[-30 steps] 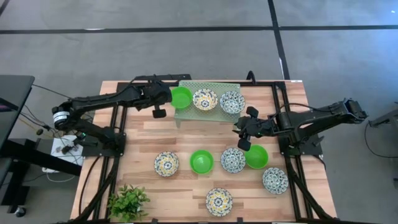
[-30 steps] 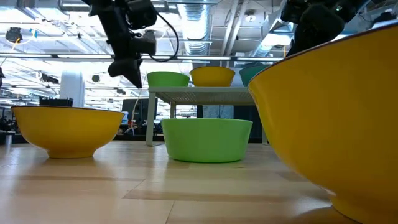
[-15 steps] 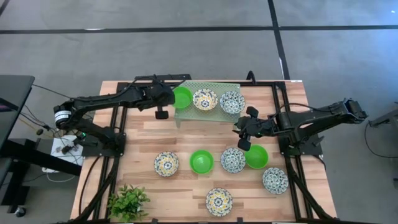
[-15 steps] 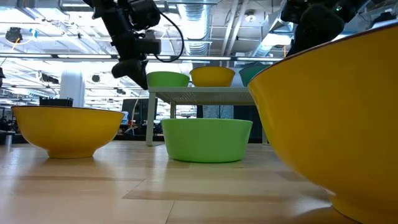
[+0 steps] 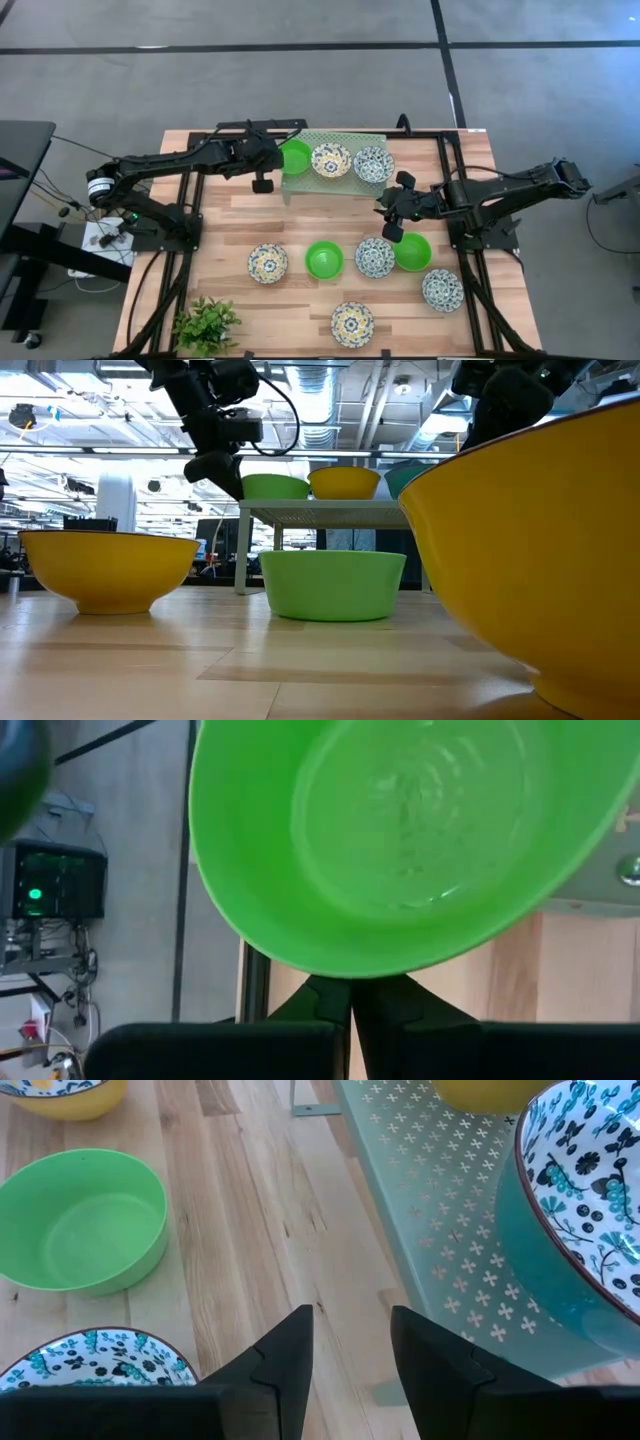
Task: Pick & Place Mini bowls
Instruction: Put the top green bowl on the shelf, then stack the left yellow bowl on the yellow bowl on the shelf
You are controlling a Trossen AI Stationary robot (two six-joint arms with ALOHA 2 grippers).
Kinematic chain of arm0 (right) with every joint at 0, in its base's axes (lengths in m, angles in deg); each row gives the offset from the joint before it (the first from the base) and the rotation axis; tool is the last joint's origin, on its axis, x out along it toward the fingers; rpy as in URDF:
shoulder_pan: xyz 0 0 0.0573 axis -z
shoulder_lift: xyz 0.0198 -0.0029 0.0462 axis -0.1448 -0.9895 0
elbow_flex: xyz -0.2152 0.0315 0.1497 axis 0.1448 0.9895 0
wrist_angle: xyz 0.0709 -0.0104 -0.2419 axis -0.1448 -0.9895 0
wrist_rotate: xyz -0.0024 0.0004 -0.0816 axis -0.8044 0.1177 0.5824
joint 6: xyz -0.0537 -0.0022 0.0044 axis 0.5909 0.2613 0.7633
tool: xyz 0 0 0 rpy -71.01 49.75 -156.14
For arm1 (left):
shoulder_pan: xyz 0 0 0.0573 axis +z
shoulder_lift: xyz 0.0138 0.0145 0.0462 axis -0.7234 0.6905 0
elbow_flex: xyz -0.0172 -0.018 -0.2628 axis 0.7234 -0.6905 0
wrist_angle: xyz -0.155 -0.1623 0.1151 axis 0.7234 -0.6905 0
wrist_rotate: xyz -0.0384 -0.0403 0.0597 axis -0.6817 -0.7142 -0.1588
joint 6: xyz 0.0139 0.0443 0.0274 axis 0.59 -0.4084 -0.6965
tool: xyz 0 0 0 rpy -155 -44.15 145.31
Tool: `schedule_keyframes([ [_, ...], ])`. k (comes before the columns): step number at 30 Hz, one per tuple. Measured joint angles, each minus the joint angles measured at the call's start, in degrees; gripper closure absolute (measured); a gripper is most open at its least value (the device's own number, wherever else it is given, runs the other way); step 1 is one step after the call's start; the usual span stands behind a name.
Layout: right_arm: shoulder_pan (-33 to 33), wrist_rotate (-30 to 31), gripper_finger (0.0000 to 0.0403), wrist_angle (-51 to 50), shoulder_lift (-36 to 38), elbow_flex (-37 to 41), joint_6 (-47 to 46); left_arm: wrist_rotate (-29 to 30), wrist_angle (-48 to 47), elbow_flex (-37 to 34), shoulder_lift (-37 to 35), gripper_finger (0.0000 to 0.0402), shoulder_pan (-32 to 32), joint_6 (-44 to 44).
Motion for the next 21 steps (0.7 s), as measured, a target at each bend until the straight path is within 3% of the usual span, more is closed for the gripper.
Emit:
schedule_keyframes([
  [5,0.0,0.0,0.0271,0.0,0.0,0.0,0.0,5.4,-1.3,0.0,-0.1,0.0384,0.0,1.9],
  [15,0.0,0.0,0.0271,0.0,-0.1,0.0,-0.1,5.8,-8.7,0.0,-1.2,0.0329,-3.2,9.9],
  [21,0.0,0.0,0.0271,0.1,-0.9,0.1,-0.1,0.0,-15.3,0.0,-5.4,0.0301,-10.4,19.2],
])
